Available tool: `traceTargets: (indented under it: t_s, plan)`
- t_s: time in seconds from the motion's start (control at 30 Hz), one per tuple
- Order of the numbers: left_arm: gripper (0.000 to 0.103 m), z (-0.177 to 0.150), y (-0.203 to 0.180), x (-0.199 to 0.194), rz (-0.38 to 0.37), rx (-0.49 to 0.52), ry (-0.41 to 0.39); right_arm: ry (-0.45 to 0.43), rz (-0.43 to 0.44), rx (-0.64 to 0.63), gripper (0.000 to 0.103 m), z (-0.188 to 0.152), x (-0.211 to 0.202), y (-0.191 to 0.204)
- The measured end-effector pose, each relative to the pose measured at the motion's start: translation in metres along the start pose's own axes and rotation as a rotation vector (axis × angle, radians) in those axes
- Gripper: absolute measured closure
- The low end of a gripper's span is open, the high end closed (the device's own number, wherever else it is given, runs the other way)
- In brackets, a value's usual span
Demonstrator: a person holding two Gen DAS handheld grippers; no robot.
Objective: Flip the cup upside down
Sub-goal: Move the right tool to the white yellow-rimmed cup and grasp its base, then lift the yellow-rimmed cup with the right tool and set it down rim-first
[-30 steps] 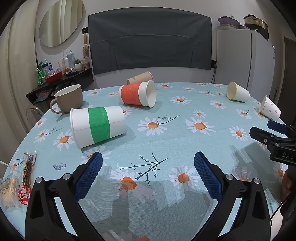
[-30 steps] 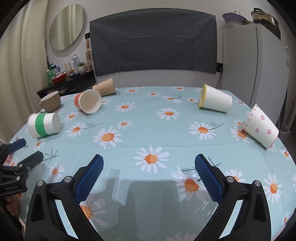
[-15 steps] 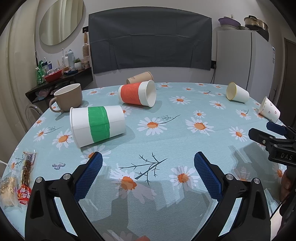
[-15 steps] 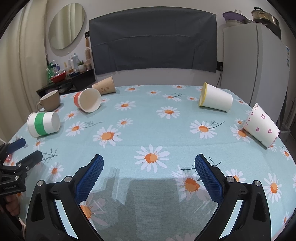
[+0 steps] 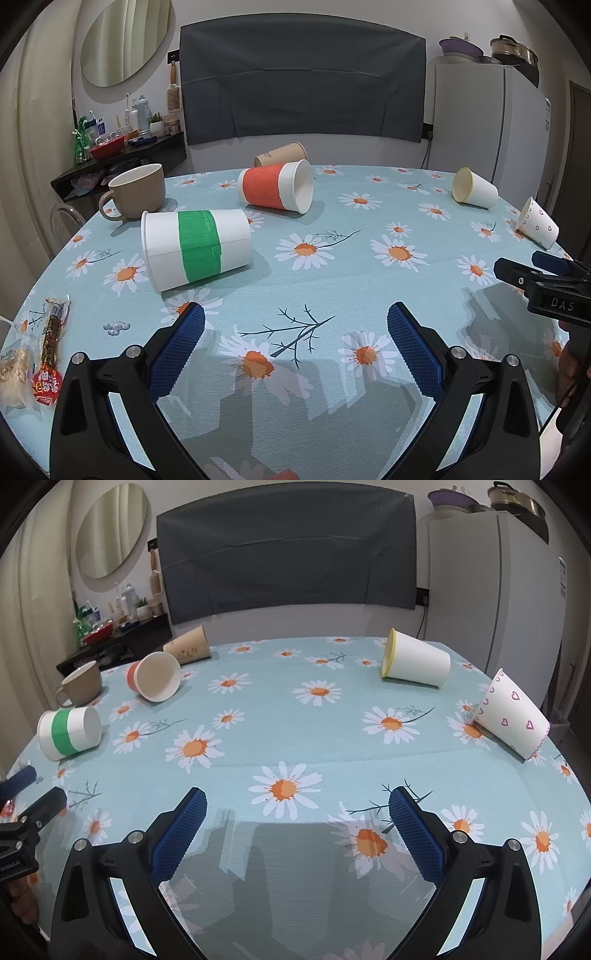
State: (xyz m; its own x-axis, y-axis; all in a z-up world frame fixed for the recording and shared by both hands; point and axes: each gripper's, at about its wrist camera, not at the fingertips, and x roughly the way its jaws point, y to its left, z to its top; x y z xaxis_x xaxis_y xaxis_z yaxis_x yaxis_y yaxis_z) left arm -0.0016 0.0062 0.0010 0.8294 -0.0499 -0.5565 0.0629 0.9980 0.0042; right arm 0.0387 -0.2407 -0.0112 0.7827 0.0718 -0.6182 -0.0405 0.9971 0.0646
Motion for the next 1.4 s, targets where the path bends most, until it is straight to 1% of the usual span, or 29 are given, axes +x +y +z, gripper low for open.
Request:
traceTargets:
  t_s: [0.1,0.17,0.33,0.47,0.53,0.67,0.73,0.8,0.97,1.0,1.03,1.07,1.1,1.13,1.17,1.2,1.27,1.33,1.4]
  plan:
    - [0.006,0.0,0.002,0.001,0.006,-0.013,0.005,0.091,0.034,-0.013,0.008,0.005,0.012,-0.002]
    - [0.006,0.001,0.003,0.003,0.004,-0.02,0.012,0.105,0.033,0.0,0.008,0.01,0.015,-0.009]
    - [0.006,0.001,0.007,0.007,-0.026,-0.035,0.036,0.08,-0.103,0.021,0.008,0.044,0.018,-0.034]
    - [0.006,0.002,0.013,0.008,-0.029,-0.075,0.045,0.087,-0.225,0.02,0.008,0.081,0.036,-0.058]
    - [0.006,0.001,0.018,0.008,-0.032,-0.101,0.045,0.098,-0.255,0.029,0.008,0.098,0.048,-0.069]
    - [0.006,0.001,0.023,0.01,-0.028,-0.134,0.054,0.087,-0.325,0.055,0.008,0.128,0.07,-0.086]
    - [0.006,0.001,0.023,0.011,-0.027,-0.134,0.062,0.083,-0.349,0.074,0.009,0.14,0.081,-0.091]
    - [0.006,0.001,0.022,0.012,-0.035,-0.126,0.065,0.079,-0.353,0.089,0.009,0.151,0.094,-0.094]
    - [0.006,0.001,0.019,0.01,-0.064,-0.106,0.057,0.107,-0.413,0.063,0.011,0.169,0.132,-0.094]
    - [0.006,0.001,0.019,0.009,-0.068,-0.103,0.052,0.115,-0.428,0.06,0.015,0.171,0.137,-0.095]
    - [0.006,0.001,0.018,0.008,-0.069,-0.101,0.047,0.125,-0.448,0.059,0.021,0.172,0.143,-0.096]
    - [0.006,0.001,0.018,0.007,-0.069,-0.099,0.043,0.14,-0.474,0.056,0.041,0.172,0.148,-0.098]
    - [0.006,0.001,0.018,0.007,-0.07,-0.098,0.04,0.155,-0.489,0.055,0.047,0.173,0.153,-0.1]
    - [0.006,0.001,0.018,0.007,-0.073,-0.098,0.039,0.163,-0.495,0.053,0.048,0.172,0.158,-0.102]
    - [0.006,0.001,0.018,0.006,-0.078,-0.1,0.037,0.168,-0.515,0.048,0.054,0.171,0.161,-0.102]
    - [0.006,0.001,0.019,0.006,-0.082,-0.102,0.036,0.157,-0.543,0.037,0.064,0.17,0.16,-0.102]
    - [0.006,0.001,0.019,0.007,-0.084,-0.108,0.039,0.145,-0.596,0.019,0.076,0.166,0.157,-0.101]
    - [0.006,0.002,0.02,0.008,-0.09,-0.11,0.045,0.139,-0.62,0.002,0.08,0.161,0.151,-0.099]
    - [0.006,0.003,0.02,0.009,-0.096,-0.106,0.051,0.134,-0.616,0.009,0.093,0.157,0.143,-0.101]
